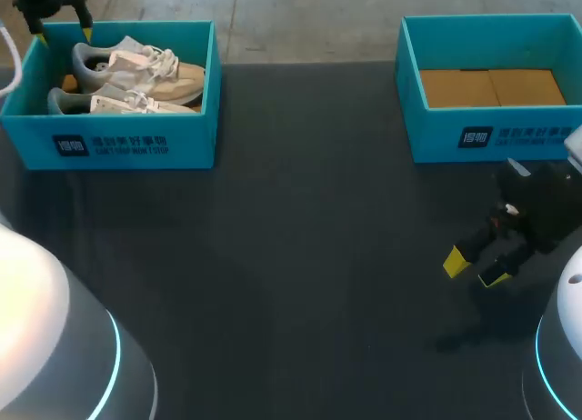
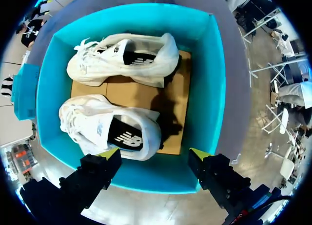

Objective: Take the shoe out of the shoebox, open the shoe tongue, remove and reinsert the insole, then place the shoe into the shoebox

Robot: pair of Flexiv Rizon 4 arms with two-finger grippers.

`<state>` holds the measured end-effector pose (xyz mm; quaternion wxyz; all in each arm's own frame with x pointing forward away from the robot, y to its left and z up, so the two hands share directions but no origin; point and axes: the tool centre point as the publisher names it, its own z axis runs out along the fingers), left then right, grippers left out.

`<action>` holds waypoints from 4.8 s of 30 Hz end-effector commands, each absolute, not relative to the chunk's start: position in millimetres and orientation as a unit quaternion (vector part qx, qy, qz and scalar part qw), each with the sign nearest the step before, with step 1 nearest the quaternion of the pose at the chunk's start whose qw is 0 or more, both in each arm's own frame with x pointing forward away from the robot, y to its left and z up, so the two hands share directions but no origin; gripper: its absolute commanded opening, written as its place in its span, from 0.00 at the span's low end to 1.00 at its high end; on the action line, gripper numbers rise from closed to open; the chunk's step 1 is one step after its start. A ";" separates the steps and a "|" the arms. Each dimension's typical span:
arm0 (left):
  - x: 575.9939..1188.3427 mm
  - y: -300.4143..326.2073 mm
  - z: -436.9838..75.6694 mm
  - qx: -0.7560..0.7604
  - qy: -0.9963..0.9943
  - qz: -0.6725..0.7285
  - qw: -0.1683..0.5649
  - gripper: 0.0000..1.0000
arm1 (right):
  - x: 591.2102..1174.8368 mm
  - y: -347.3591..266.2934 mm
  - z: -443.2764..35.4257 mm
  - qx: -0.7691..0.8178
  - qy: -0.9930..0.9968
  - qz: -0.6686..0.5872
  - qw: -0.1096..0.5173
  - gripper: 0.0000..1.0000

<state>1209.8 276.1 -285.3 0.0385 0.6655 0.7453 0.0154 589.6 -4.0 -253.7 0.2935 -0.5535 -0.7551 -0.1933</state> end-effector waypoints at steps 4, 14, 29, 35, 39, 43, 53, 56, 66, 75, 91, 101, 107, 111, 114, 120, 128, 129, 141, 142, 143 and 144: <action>1168.7 269.6 -268.4 0.674 0.735 0.037 0.062 0.88 | 588.5 -3.6 -253.8 -0.555 -0.755 -0.193 0.292 1.00; 1146.4 269.4 -254.9 0.684 0.726 0.036 0.067 0.91 | 588.5 -3.6 -253.8 -0.555 -0.755 -0.193 0.292 1.00; 1092.0 277.9 -242.3 0.695 0.716 0.018 0.069 1.00 | 588.5 -3.6 -253.8 -0.555 -0.755 -0.193 0.292 1.00; 1077.3 278.9 -245.1 0.689 0.724 0.019 0.031 1.00 | 588.5 -3.6 -253.8 -0.555 -0.755 -0.193 0.292 1.00; 1077.3 278.9 -245.1 0.689 0.724 0.019 0.031 1.00 | 588.5 -3.6 -253.8 -0.555 -0.755 -0.193 0.292 1.00; 1077.3 278.9 -245.1 0.689 0.724 0.019 0.031 1.00 | 588.5 -3.6 -253.8 -0.555 -0.755 -0.193 0.292 1.00; 1075.4 276.5 -254.2 0.701 0.713 0.009 0.026 1.00 | 588.5 -3.6 -253.8 -0.555 -0.755 -0.193 0.292 1.00; 1072.3 275.2 -263.0 0.710 0.704 0.000 0.019 1.00 | 588.5 -3.6 -253.8 -0.555 -0.755 -0.193 0.292 1.00; 1063.9 272.6 -282.8 0.712 0.702 -0.014 0.005 1.00 | 588.5 -3.6 -253.8 -0.555 -0.755 -0.193 0.292 1.00; 1059.2 271.3 -299.3 0.707 0.706 -0.021 -0.005 1.00 | 588.5 -3.6 -253.8 -0.555 -0.755 -0.193 0.292 1.00; 1063.0 276.5 -321.3 0.695 0.718 -0.026 -0.016 1.00 | 588.5 -3.6 -253.8 -0.555 -0.755 -0.193 0.292 1.00; 1067.9 273.1 -338.8 0.687 0.726 -0.027 -0.027 0.98 | 588.5 -3.6 -253.8 -0.555 -0.755 -0.193 0.292 1.00; 1070.8 271.1 -346.1 0.677 0.735 -0.023 -0.031 0.90 | 588.5 -3.6 -253.8 -0.555 -0.755 -0.193 0.292 1.00; 1071.0 271.1 -346.8 0.676 0.736 -0.021 -0.032 0.84 | 588.5 -3.6 -253.8 -0.555 -0.755 -0.193 0.292 1.00; 1069.9 271.5 -348.1 0.676 0.736 -0.022 -0.032 0.83 | 588.5 -3.6 -253.8 -0.555 -0.755 -0.193 0.292 1.00; 1066.7 274.5 -355.9 0.675 0.737 -0.023 -0.038 0.83 | 588.5 -3.6 -253.8 -0.555 -0.755 -0.193 0.292 1.00; 1061.0 275.1 -367.0 0.670 0.741 -0.025 -0.044 0.81 | 588.5 -3.6 -253.8 -0.555 -0.755 -0.193 0.292 1.00; 1060.5 274.9 -367.7 0.669 0.741 -0.025 -0.044 0.82 | 588.5 -3.6 -253.8 -0.555 -0.755 -0.193 0.292 1.00; 1055.5 271.5 -374.2 0.669 0.741 -0.016 -0.051 0.53 | 588.5 -3.6 -253.8 -0.555 -0.755 -0.193 0.292 1.00; 1055.0 271.5 -374.9 0.669 0.741 -0.015 -0.052 0.52 | 588.5 -3.6 -253.8 -0.555 -0.755 -0.193 0.292 1.00; 1054.2 271.4 -376.1 0.669 0.741 -0.013 -0.053 0.50 | 588.5 -3.6 -253.8 -0.555 -0.755 -0.193 0.292 1.00; 1053.7 271.5 -376.9 0.669 0.741 -0.012 -0.054 0.50 | 588.5 -3.6 -253.8 -0.555 -0.755 -0.193 0.292 1.00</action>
